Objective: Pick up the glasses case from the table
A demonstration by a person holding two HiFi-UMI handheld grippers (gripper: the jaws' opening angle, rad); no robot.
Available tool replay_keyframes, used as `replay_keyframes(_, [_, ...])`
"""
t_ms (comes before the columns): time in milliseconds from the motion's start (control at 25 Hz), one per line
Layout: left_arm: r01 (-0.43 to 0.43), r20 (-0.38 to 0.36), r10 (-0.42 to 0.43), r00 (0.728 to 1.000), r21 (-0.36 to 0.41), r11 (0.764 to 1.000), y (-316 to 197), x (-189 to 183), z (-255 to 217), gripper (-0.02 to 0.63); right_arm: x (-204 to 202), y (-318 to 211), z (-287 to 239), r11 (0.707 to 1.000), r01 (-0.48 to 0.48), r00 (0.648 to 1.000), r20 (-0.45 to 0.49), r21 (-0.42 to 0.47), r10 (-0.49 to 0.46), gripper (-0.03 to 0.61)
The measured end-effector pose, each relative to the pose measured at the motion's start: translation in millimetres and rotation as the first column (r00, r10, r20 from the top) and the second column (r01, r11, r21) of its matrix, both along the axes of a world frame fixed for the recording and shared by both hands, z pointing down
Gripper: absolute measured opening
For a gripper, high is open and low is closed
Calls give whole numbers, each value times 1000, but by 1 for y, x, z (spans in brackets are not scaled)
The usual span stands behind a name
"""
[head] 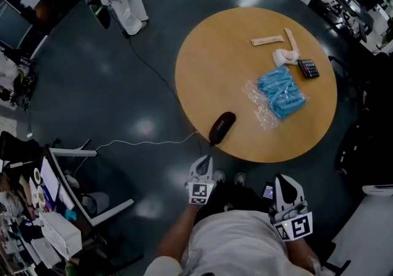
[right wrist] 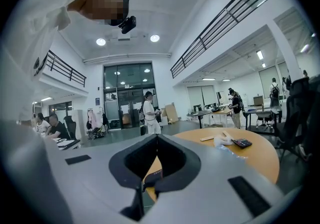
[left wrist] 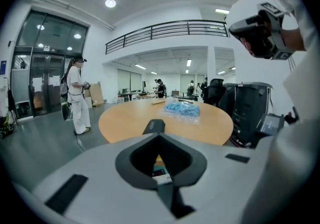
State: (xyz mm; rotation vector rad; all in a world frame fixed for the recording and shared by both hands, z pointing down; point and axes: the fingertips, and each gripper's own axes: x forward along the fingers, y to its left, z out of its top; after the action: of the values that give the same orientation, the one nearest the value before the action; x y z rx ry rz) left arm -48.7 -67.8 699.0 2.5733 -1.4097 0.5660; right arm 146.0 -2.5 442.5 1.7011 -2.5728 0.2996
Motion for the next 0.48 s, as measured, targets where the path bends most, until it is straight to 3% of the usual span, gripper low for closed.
replay_keyframes(120, [-25,18,26,999,-86,996,-6,2,40,14,0,2,7,1000,-6,1000,-10,-27,5,15])
replay_keyframes(200, [-32,40,39,998,-154,987,-9,1,65,66,0,3,9,999,-15,1000,-9,-40,14,15])
replay_keyframes(320, [-17,63,33,997,-241,970,-12,-4,99,83,-1,5,13,998,-29,1000,-8,-62,28,15])
replay_keyframes(480, [-6,80,30,996,-286,958,-20,-6,123,101,-2,4,18,996,-35,999,-9,-80,35,15])
